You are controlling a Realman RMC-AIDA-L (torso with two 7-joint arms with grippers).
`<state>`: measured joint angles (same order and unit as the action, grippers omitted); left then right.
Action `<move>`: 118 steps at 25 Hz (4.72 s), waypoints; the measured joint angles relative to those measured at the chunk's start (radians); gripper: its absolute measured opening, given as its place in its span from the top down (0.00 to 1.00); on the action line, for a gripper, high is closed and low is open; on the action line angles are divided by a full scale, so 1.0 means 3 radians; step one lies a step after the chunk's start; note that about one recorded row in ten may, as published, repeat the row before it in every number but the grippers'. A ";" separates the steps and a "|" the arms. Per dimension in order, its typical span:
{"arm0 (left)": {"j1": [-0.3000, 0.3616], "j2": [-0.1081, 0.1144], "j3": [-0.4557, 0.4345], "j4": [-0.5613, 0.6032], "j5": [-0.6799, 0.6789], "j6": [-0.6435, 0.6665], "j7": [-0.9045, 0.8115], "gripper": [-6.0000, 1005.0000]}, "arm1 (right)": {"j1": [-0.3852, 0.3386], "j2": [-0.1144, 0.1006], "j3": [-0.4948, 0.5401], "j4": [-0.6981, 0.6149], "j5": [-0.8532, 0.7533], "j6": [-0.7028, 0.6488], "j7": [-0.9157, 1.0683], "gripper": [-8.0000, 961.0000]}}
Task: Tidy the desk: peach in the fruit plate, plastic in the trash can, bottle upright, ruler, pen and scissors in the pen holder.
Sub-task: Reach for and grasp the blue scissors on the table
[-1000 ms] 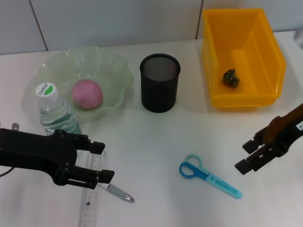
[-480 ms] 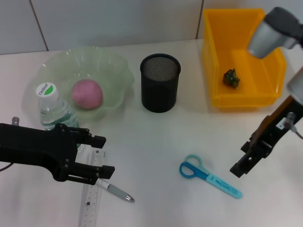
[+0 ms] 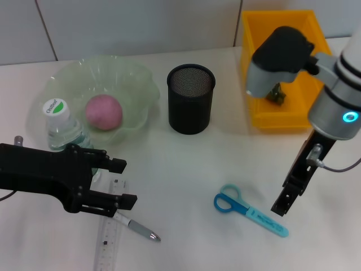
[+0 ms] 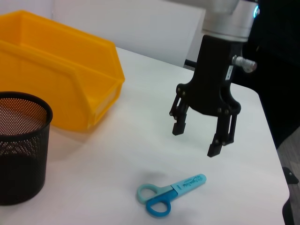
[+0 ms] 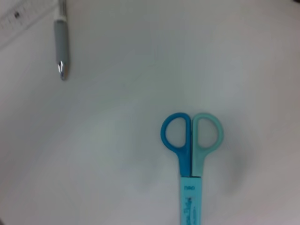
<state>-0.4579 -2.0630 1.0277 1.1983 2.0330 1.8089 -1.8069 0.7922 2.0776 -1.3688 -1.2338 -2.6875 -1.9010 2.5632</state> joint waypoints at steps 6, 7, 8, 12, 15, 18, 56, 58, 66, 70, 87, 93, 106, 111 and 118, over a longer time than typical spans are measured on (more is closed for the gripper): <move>-0.0006 0.0006 -0.0012 0.0009 0.0016 -0.0002 0.0000 0.22 | 0.0006 0.0015 -0.0439 -0.0105 0.0007 0.0157 0.0225 0.16; -0.0006 0.0008 -0.0018 0.0009 0.0018 -0.0002 0.0000 0.22 | -0.0003 0.0019 -0.0495 -0.0130 0.0011 0.0186 0.0256 0.16; -0.0007 0.0008 -0.0025 0.0009 0.0020 -0.0002 0.0000 0.22 | -0.0013 0.0022 -0.0540 -0.0146 0.0016 0.0214 0.0276 0.16; -0.0008 0.0010 -0.0036 0.0011 0.0023 -0.0001 0.0000 0.22 | -0.0052 0.0031 -0.0747 -0.0122 0.0089 0.0361 0.0345 0.16; -0.0008 0.0013 -0.0038 0.0018 0.0029 0.0005 0.0002 0.22 | -0.0053 0.0033 -0.0819 -0.0015 0.0240 0.0451 0.0396 0.16; -0.0008 0.0015 -0.0038 0.0022 0.0036 0.0011 0.0002 0.22 | -0.0052 0.0034 -0.0827 0.0023 0.0327 0.0488 0.0477 0.16; -0.0003 0.0036 -0.0036 0.0027 0.0069 0.0060 0.0020 0.22 | -0.0337 0.0039 -0.1350 -0.0145 0.0228 0.0903 0.1160 0.16; 0.0001 0.0035 -0.0036 0.0022 0.0069 0.0060 0.0030 0.22 | -0.0349 0.0039 -0.1367 -0.0139 0.0223 0.0929 0.1165 0.16; 0.0003 0.0040 -0.0036 0.0011 0.0069 0.0060 0.0046 0.22 | -0.0362 0.0039 -0.1384 -0.0117 0.0214 0.0966 0.1176 0.16; 0.0004 0.0041 -0.0036 0.0009 0.0069 0.0060 0.0046 0.22 | -0.0361 0.0039 -0.1416 -0.0110 0.0208 0.0975 0.1184 0.16; 0.0002 0.0046 -0.0036 0.0009 0.0069 0.0046 0.0051 0.22 | -0.0330 0.0039 -0.1440 -0.0106 0.0123 0.0965 0.1217 0.16; -0.0002 0.0046 -0.0036 0.0009 0.0069 0.0040 0.0051 0.22 | -0.0323 0.0037 -0.1449 -0.0098 0.0123 0.0960 0.1217 0.16; -0.0003 0.0045 -0.0036 0.0009 0.0069 0.0034 0.0051 0.22 | -0.0321 0.0033 -0.1492 -0.0091 0.0127 0.0958 0.1216 0.16; 0.0000 0.0046 -0.0038 0.0009 0.0070 0.0034 0.0051 0.22 | -0.0323 0.0033 -0.1492 -0.0087 0.0137 0.0958 0.1216 0.16; 0.0007 0.0045 -0.0041 0.0009 0.0070 0.0034 0.0051 0.22 | -0.0324 0.0037 -0.1523 -0.0082 0.0133 0.0949 0.1216 0.16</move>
<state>-0.4558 -2.0493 1.0154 1.2010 2.0539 1.8191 -1.7916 0.6948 2.0888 -1.8256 -1.2583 -2.6478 -1.6162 2.9281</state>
